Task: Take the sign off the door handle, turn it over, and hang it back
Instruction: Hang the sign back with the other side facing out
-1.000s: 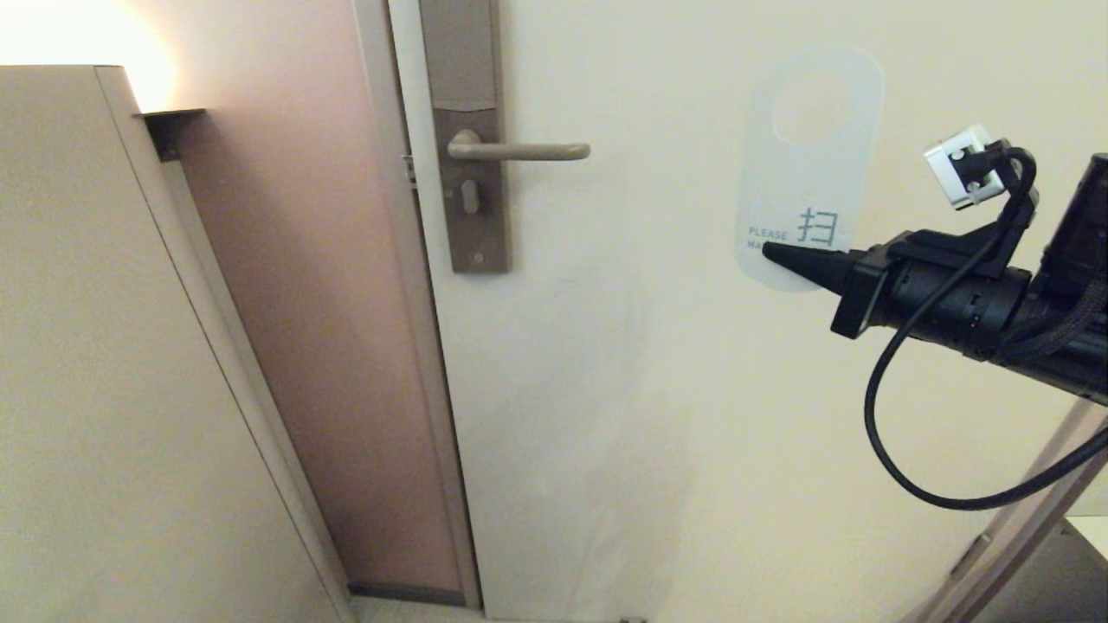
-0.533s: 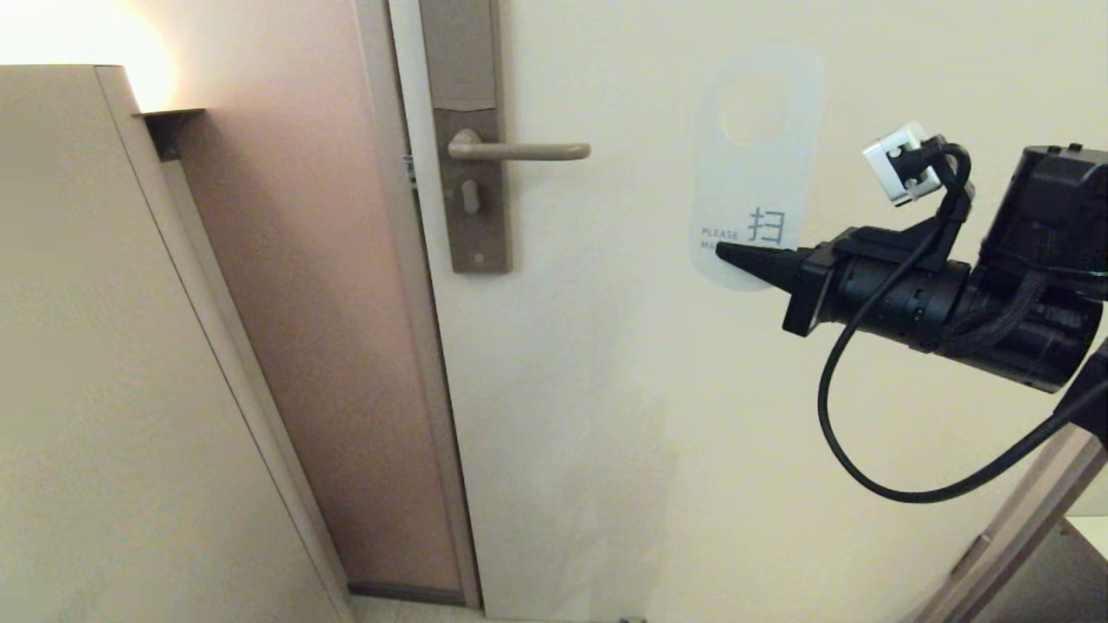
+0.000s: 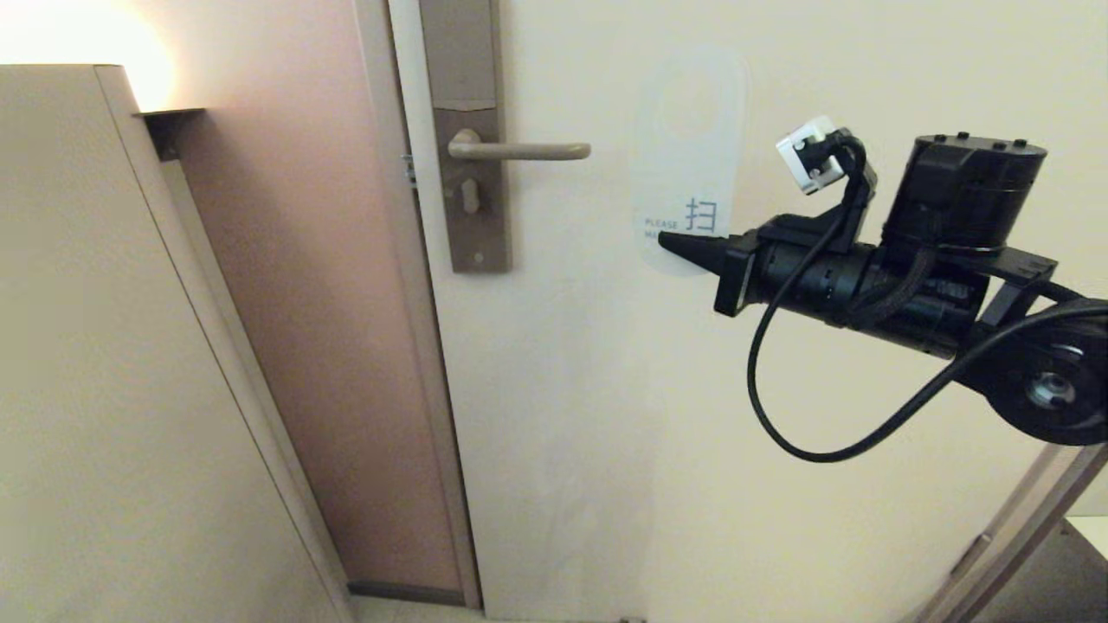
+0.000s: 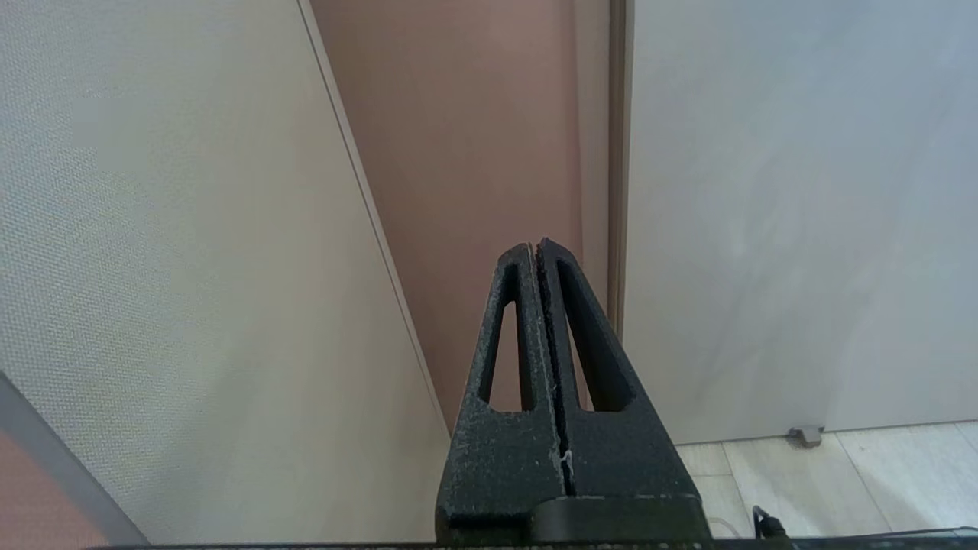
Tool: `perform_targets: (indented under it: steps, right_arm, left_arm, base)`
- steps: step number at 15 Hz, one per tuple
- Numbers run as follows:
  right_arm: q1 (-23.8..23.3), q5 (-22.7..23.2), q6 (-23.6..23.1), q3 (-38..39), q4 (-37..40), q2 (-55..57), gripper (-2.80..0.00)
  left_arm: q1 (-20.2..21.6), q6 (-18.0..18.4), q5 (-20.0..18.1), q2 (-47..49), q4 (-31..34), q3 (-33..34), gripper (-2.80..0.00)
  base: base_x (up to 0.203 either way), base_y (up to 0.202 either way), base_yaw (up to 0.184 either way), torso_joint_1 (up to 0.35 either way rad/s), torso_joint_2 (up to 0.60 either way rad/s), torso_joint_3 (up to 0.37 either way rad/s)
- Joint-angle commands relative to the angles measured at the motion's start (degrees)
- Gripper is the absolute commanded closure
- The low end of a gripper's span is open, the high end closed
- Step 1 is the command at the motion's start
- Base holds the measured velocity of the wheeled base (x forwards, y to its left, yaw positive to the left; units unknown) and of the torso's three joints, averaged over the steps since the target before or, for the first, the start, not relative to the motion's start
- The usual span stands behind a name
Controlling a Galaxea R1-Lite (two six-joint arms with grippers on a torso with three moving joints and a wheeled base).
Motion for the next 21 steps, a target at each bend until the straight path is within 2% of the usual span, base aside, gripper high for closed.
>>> perform_targets:
  steps: [1, 7, 14, 21]
  right_arm:
    - [0.9, 0.1, -0.1, -2.5, -0.3, 3.8, 0.00]
    - [1.2, -0.3, 0.0, -7.4, -0.5, 8.0, 0.00]
    - [1.0, -3.9, 0.0, -11.1, -0.5, 11.9, 0.00]
    - [0.6, -4.9, 0.0, -13.2, -0.5, 14.8, 0.00]
  left_arm:
    - [0.0, 0.0, 0.0, 0.1, 0.0, 0.0, 0.00]
    - [0.0, 0.0, 0.0, 0.1, 0.0, 0.0, 0.00]
    - [0.0, 0.0, 0.0, 0.1, 0.0, 0.0, 0.00]
    - [0.0, 0.0, 0.0, 0.1, 0.0, 0.0, 0.00]
  base:
    - [0.000, 0.000, 0.000, 0.000, 0.00, 0.000]
    - [0.000, 0.000, 0.000, 0.000, 0.00, 0.000]
    - [0.000, 0.000, 0.000, 0.000, 0.00, 0.000]
    - [0.000, 0.000, 0.000, 0.000, 0.00, 0.000]
